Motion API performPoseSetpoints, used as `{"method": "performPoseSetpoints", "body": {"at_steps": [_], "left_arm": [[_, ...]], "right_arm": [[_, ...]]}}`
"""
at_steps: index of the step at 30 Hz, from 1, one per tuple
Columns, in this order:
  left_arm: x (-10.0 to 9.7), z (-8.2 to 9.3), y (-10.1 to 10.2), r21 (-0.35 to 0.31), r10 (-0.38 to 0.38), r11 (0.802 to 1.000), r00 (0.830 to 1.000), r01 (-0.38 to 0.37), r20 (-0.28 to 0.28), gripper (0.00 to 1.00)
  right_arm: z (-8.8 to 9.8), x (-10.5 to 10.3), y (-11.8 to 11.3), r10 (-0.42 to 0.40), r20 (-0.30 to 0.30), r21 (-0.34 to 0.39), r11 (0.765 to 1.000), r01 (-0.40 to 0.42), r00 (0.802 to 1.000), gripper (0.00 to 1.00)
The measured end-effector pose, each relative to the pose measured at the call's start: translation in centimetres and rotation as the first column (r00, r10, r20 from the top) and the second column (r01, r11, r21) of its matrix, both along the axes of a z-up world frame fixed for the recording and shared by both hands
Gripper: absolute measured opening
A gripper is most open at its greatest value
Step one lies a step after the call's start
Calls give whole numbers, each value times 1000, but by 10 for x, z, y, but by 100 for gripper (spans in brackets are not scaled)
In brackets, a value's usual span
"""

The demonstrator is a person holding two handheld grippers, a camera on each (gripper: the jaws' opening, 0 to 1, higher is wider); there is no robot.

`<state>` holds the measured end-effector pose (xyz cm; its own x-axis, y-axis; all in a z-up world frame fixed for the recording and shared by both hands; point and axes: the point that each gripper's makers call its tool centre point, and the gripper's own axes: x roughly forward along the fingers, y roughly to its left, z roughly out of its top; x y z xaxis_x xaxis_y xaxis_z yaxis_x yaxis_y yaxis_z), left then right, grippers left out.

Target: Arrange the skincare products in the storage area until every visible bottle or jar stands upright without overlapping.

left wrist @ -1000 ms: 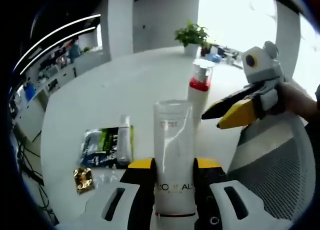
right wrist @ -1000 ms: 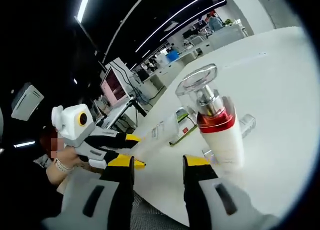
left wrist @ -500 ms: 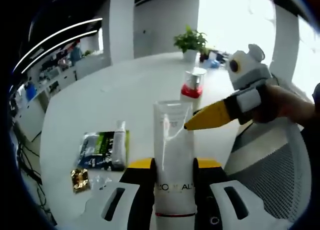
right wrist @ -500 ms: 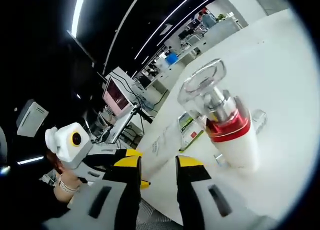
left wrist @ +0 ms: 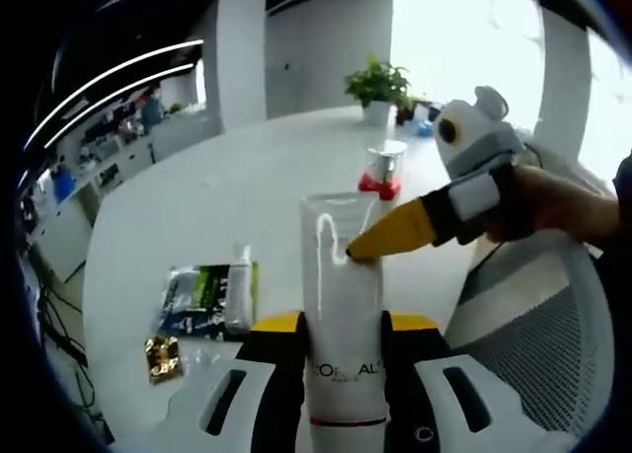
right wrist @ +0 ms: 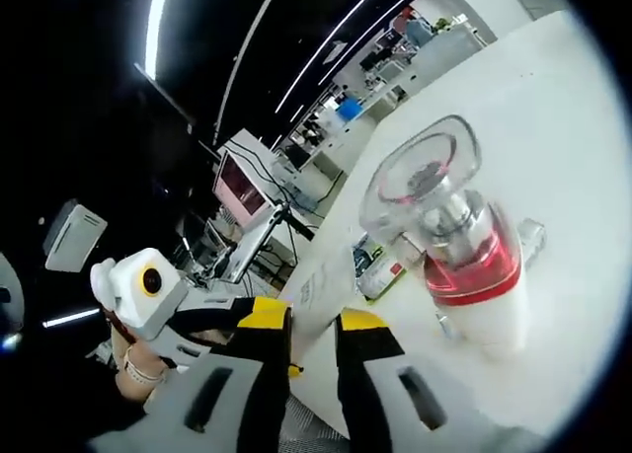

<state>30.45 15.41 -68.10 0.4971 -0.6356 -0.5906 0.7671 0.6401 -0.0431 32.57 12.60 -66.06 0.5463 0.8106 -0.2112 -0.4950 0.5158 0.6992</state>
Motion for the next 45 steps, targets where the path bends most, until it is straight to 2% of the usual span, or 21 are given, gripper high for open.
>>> {"method": "performPoseSetpoints", "body": {"at_steps": [5,12,16,18,20,21,22,23,26,34,36,37,39,40,42,45], "left_arm": [[2,-5,0,13,-2,1000,1000,2,-11,26],[4,-11,0,36,-14,999,1000,15,-20,26],[5,-13,-1,45,-18,999,1000,19,-26,26],[6,-13,-2,42,-17,999,999,18,-28,26],[7,-13,-3,44,-18,999,1000,19,-25,26],[8,-14,-4,48,-19,999,999,20,-26,26],[8,-14,-4,48,-19,999,999,21,-26,26],[9,-15,-5,48,-21,999,999,22,-27,26],[9,-17,-9,45,-25,999,999,27,-39,26],[11,-19,-15,50,-53,997,998,55,-33,26],[12,-18,-16,46,-55,997,998,56,-28,26],[12,-17,-16,46,-57,997,998,58,-26,26],[12,-17,-15,41,-62,997,998,63,-22,26],[10,-16,-14,33,-69,997,997,70,-25,26],[9,-16,-12,13,-78,997,996,79,-29,26],[7,-15,-11,-9,-96,995,995,95,-32,26]], "right_arm": [[5,-1,4,30,5,17,999,-30,1000,12],[3,-1,6,63,26,-18,998,-62,998,11],[5,-1,8,86,60,-43,996,-84,994,10],[8,-1,9,106,101,-68,993,-99,989,10],[10,-1,10,123,147,-100,989,-109,981,10],[12,-2,12,143,196,-136,984,-118,970,10],[13,-2,12,148,208,-143,982,-119,967,10],[15,-4,15,174,244,-170,976,-134,954,10],[16,-7,16,216,294,-223,963,-152,931,10],[15,-6,11,247,338,-278,948,-154,908,10],[17,-6,11,256,365,-303,942,-145,895,9],[18,-8,12,270,387,-324,935,-144,882,9],[19,-10,13,284,394,-341,928,-148,874,9],[19,-10,13,300,410,-357,922,-151,861,9],[19,-9,10,294,409,-362,921,-142,864,9],[19,-13,11,340,415,-395,903,-170,844,8]]}}
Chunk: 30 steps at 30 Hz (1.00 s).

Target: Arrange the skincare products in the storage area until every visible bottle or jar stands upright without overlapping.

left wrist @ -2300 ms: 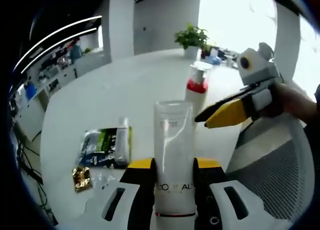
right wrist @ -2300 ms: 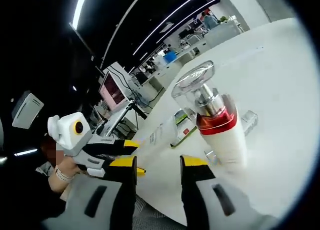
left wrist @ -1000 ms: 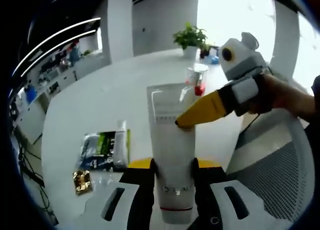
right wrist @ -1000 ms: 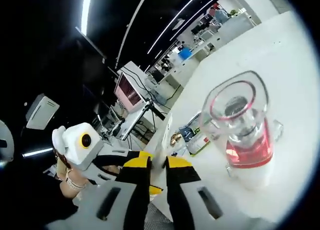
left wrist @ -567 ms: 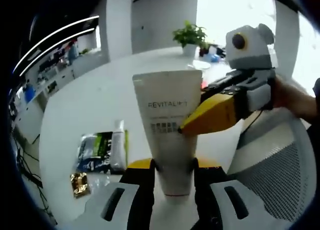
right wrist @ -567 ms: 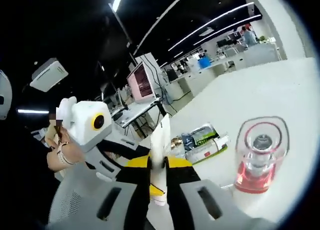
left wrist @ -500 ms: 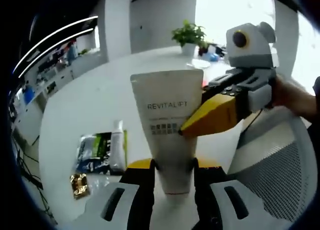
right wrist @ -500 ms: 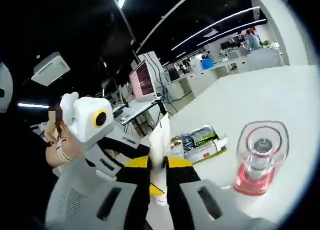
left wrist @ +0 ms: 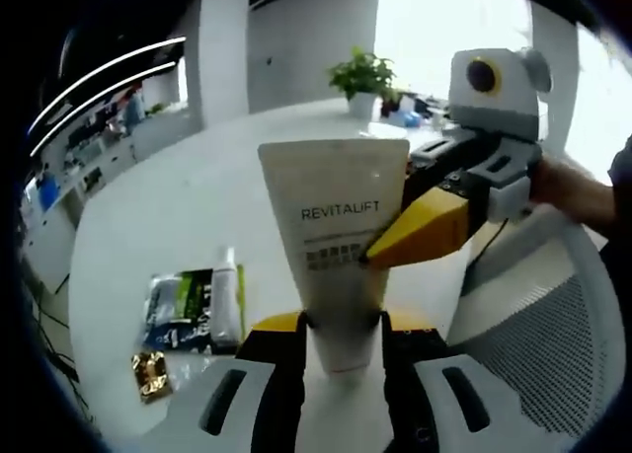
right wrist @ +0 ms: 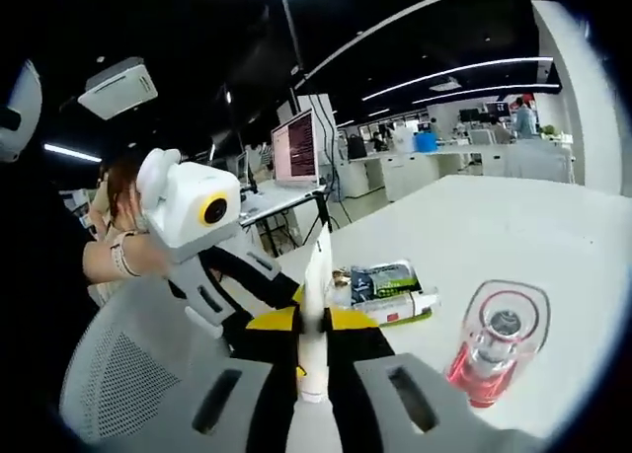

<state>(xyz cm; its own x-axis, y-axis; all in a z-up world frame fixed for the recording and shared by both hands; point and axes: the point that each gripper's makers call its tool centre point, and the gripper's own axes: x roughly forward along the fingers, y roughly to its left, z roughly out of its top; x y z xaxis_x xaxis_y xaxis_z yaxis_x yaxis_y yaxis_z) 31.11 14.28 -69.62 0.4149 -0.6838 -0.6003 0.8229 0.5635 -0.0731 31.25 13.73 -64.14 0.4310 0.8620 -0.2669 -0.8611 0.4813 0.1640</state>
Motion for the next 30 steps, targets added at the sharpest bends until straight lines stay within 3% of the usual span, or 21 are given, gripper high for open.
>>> {"method": "performPoseSetpoints", "body": {"at_steps": [6,13,16,22,30], "left_arm": [[-5,-4,4,-18,-42,999,999,42,-25,28],[-4,-2,8,5,-108,994,994,108,15,35],[-7,-1,8,20,-169,986,985,168,30,33],[-9,-3,6,35,-209,977,978,208,28,27],[-11,-10,-3,30,-266,964,964,265,17,24]], "right_arm": [[1,-8,7,78,42,-63,995,-75,996,8],[1,-14,10,163,56,-109,982,-157,985,8],[1,-14,9,198,62,-145,971,-188,978,8],[0,-17,10,275,81,-208,944,-254,958,8],[0,-18,6,325,75,-214,929,-303,943,8]]}}
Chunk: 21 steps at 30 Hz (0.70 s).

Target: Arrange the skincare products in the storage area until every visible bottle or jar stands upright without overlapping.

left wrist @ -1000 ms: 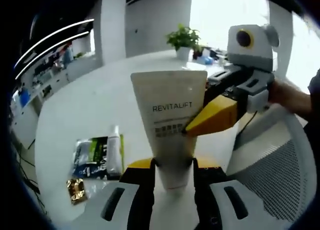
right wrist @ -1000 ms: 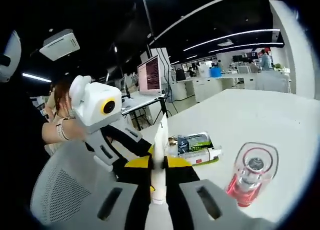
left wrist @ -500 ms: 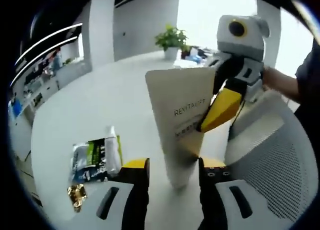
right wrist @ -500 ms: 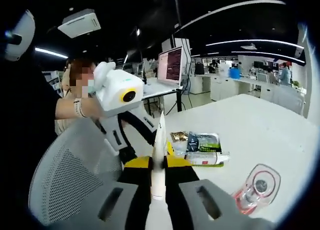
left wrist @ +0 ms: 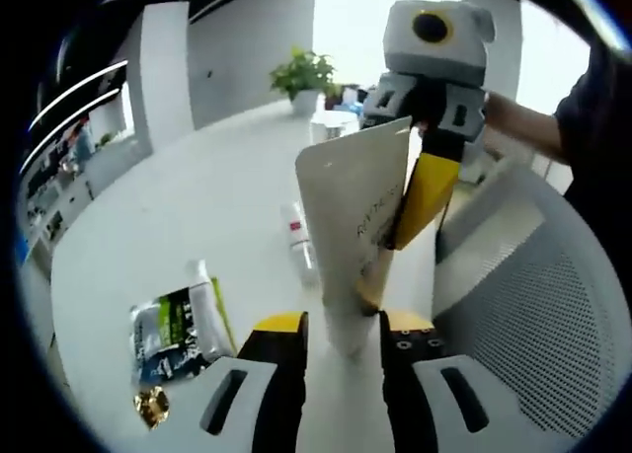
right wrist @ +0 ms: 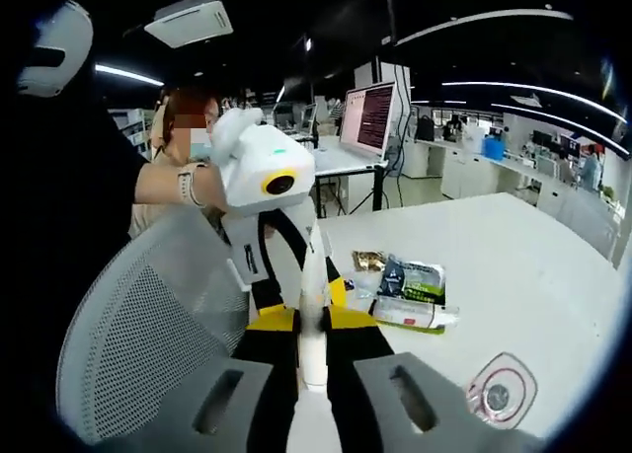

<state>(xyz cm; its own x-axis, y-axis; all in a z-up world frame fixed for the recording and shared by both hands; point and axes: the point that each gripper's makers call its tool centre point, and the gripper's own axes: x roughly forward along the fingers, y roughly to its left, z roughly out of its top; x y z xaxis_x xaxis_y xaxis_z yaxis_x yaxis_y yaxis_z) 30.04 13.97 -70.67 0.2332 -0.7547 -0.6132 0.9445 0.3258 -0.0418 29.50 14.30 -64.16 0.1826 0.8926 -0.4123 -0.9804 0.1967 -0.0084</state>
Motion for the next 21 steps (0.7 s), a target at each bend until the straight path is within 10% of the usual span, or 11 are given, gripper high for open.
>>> {"method": "performPoseSetpoints", "body": {"at_steps": [21], "left_arm": [[0,-13,-14,34,-87,996,996,86,25,16]], "right_arm": [[0,5,-13,-33,-18,-11,999,33,999,13]]}}
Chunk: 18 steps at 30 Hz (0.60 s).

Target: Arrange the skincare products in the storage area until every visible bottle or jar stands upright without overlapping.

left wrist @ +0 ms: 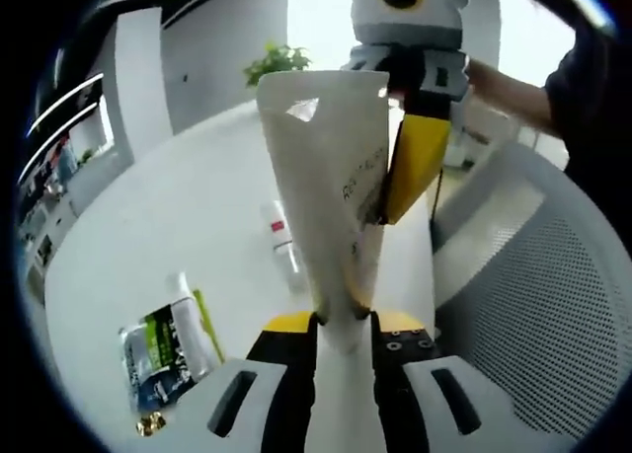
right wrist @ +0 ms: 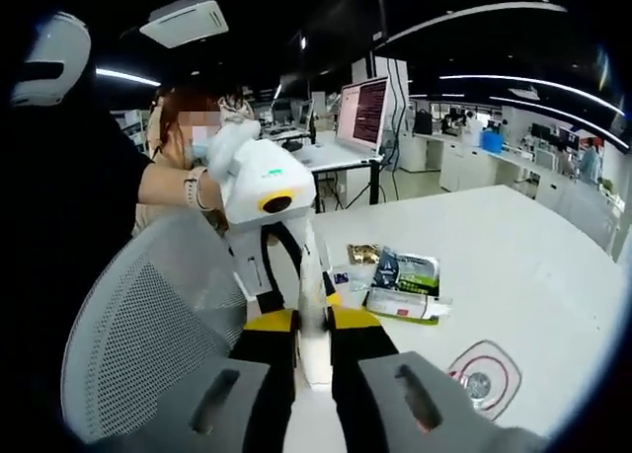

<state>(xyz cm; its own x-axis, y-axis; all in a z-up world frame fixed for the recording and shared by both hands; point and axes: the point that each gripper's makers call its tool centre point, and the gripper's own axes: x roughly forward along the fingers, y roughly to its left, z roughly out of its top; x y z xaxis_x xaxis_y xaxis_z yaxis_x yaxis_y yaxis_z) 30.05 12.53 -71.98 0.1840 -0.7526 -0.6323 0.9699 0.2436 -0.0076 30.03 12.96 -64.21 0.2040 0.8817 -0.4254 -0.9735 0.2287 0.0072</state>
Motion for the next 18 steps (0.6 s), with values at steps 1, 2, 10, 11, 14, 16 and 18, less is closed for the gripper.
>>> {"method": "performPoseSetpoints", "body": {"at_steps": [1,2,10,11,14,16,18], "left_arm": [[0,0,0,0,0,1000,1000,0,3,16],[1,0,-1,2,0,1000,1000,0,5,15],[8,-14,10,111,12,994,999,-17,45,0],[6,-14,7,89,-23,996,999,20,31,0],[11,-11,8,87,-20,996,999,16,44,0],[17,-9,12,92,-12,996,999,8,47,3],[19,-6,14,77,-15,997,999,12,39,14]], "right_arm": [[0,1,-1,-12,-3,0,1000,12,1000,14],[0,0,-2,-16,0,-1,1000,16,1000,17],[1,5,-16,-82,39,-33,996,84,996,17],[2,5,-16,-93,16,-14,996,93,996,16],[2,7,-17,-101,26,-19,995,101,995,14],[2,6,-17,-99,25,-24,995,100,995,15],[3,7,-17,-97,28,-30,995,98,995,14]]}}
